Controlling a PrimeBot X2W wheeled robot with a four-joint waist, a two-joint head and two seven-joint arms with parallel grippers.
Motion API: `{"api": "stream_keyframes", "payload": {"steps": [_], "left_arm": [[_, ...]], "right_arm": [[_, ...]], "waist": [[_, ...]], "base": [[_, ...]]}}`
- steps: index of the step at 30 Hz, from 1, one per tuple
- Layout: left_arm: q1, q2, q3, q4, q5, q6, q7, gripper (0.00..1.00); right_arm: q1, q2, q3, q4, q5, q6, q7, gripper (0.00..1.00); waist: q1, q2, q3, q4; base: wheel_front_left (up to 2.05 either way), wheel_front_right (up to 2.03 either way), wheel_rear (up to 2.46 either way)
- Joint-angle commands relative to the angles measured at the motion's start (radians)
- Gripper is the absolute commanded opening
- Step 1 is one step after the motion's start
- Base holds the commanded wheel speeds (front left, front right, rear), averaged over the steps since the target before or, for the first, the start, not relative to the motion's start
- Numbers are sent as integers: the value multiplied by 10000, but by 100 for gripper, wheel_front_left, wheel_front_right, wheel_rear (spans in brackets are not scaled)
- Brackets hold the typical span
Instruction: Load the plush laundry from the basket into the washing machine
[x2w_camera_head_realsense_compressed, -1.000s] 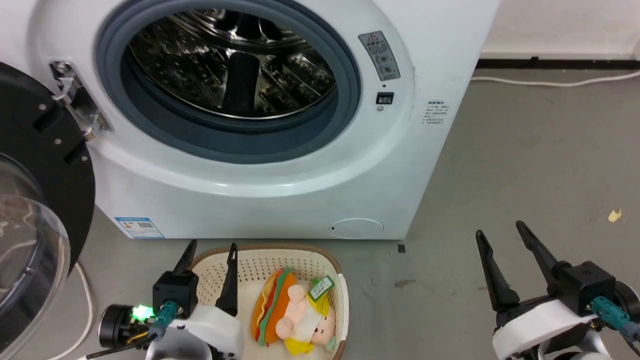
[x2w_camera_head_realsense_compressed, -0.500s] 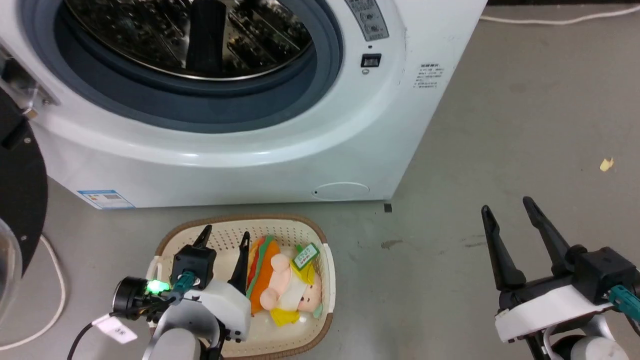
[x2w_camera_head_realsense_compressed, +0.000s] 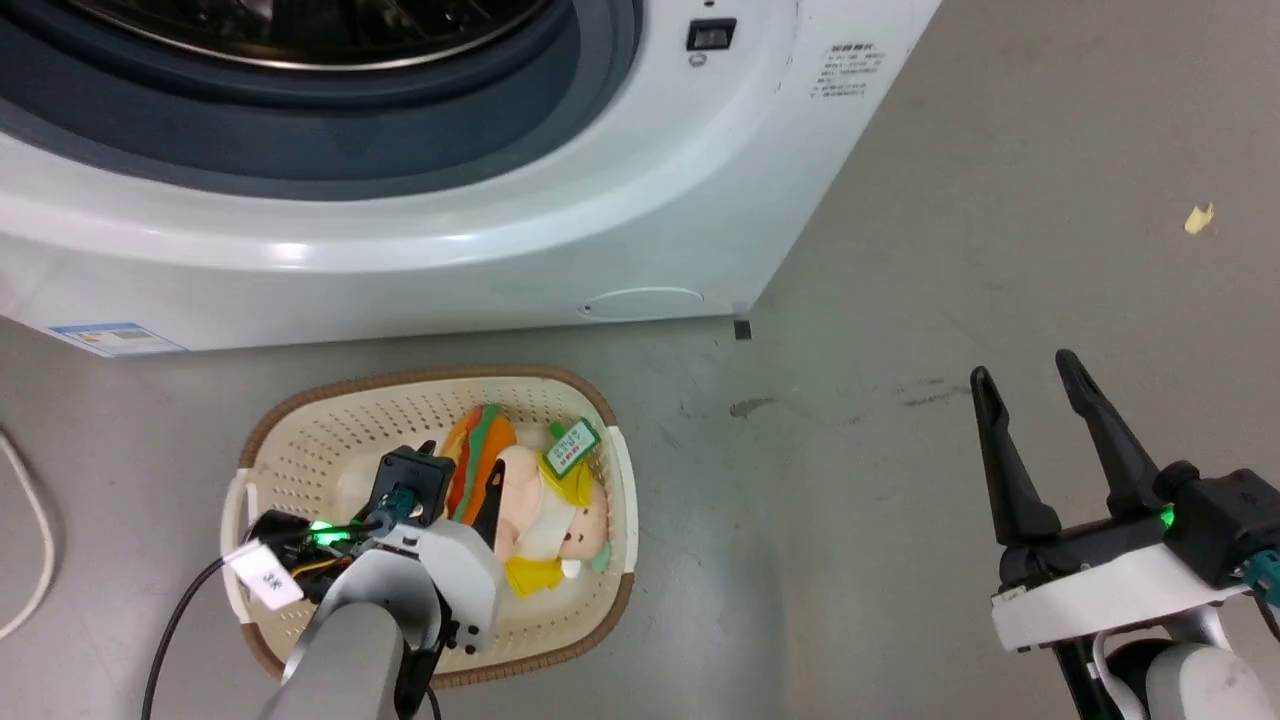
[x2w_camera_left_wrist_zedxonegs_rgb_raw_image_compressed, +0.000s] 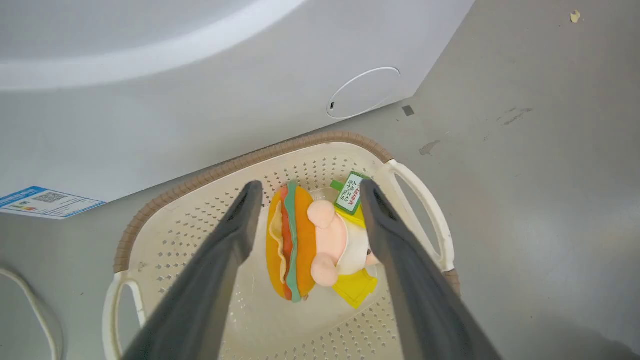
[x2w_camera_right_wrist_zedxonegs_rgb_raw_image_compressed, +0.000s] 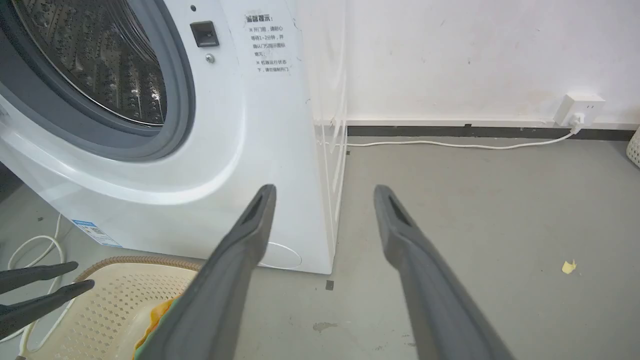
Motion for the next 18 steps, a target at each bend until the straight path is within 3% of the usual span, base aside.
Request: {"api": "stream_keyframes", "payload": {"steps": [1,18], "left_arm": [[-603,164,-273,614,-176,-69,153,100],[-2689,1062,-1594,2969,-901,-277,1099,100]], "right_arm": [[-285,3,42,-109,169,-5,-144,100],[-621,3,36,-475,797,-6,-539,100]], "waist": [[-1,-1,521,-244],[-1,-1,2365,-825]], "base": [[0,0,0],[0,0,0]]}}
